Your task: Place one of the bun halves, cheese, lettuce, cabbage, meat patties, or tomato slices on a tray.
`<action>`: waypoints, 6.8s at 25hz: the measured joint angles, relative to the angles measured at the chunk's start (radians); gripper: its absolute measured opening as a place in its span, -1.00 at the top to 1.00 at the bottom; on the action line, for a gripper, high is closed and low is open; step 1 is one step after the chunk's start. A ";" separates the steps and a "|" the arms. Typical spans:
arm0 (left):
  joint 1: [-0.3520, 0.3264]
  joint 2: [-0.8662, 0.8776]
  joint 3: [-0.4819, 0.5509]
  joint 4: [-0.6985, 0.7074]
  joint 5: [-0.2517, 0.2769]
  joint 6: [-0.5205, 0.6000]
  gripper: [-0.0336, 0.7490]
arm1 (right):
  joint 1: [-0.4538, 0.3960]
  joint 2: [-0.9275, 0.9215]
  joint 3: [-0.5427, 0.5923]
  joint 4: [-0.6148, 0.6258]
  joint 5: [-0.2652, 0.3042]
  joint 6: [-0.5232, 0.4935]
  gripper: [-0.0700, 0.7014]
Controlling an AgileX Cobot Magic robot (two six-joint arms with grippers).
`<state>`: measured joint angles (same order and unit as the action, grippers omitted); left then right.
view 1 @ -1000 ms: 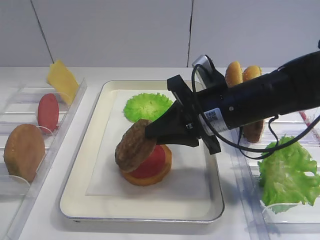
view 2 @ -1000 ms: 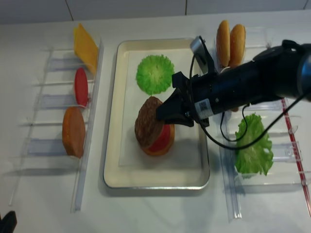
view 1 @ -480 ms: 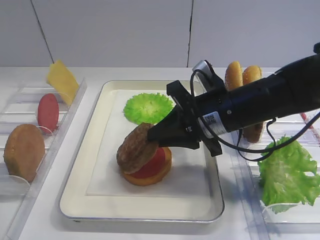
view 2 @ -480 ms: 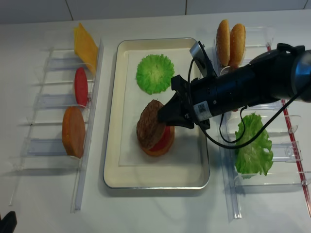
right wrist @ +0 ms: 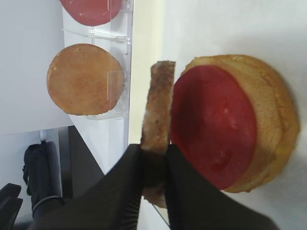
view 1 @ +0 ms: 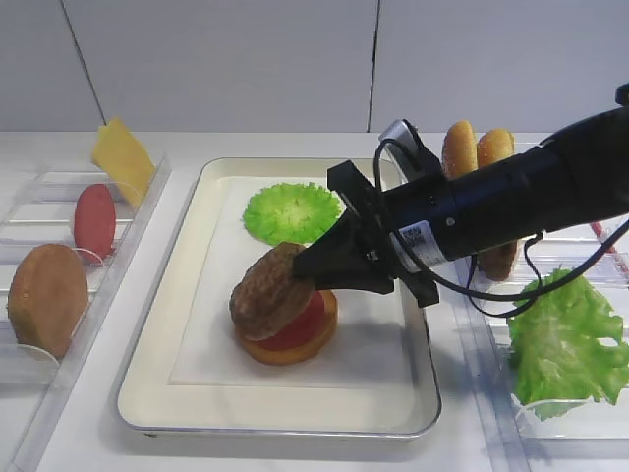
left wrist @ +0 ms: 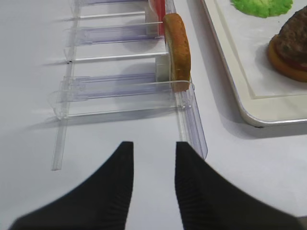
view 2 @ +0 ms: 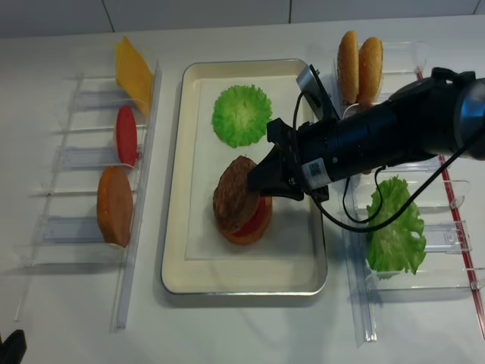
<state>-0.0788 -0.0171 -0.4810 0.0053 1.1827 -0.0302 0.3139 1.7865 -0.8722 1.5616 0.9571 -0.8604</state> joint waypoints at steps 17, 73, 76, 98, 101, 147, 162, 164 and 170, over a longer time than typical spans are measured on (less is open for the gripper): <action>0.000 0.000 0.000 0.000 0.000 0.000 0.40 | 0.000 0.000 0.000 -0.014 -0.045 0.000 0.33; 0.000 0.000 0.000 0.000 0.000 0.000 0.40 | 0.000 -0.009 -0.204 -0.501 -0.046 0.459 0.04; 0.000 0.000 0.000 0.000 0.000 0.000 0.40 | 0.000 -0.045 -0.263 -0.665 -0.005 0.580 0.05; 0.000 0.000 0.000 0.000 0.000 0.000 0.40 | 0.135 -0.560 -0.384 -1.456 0.283 1.077 0.04; 0.000 0.000 0.000 0.000 0.000 0.000 0.40 | 0.135 -0.662 -0.347 -1.500 0.287 1.077 0.04; 0.000 0.000 0.000 0.004 0.000 0.000 0.40 | -0.456 -1.806 0.381 -1.418 0.202 0.707 0.05; 0.000 0.000 0.000 0.004 0.000 0.000 0.40 | -0.463 -1.806 0.392 -1.408 0.183 0.701 0.05; 0.000 0.000 0.000 0.004 0.000 0.000 0.40 | -0.463 -1.806 0.392 -1.408 0.183 0.701 0.05; 0.000 0.000 0.000 0.004 0.000 0.000 0.40 | -0.463 -1.806 0.392 -1.408 0.183 0.701 0.05</action>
<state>-0.0788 -0.0171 -0.4810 0.0091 1.1827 -0.0302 -0.1495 -0.0196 -0.4804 0.1535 1.1399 -0.1594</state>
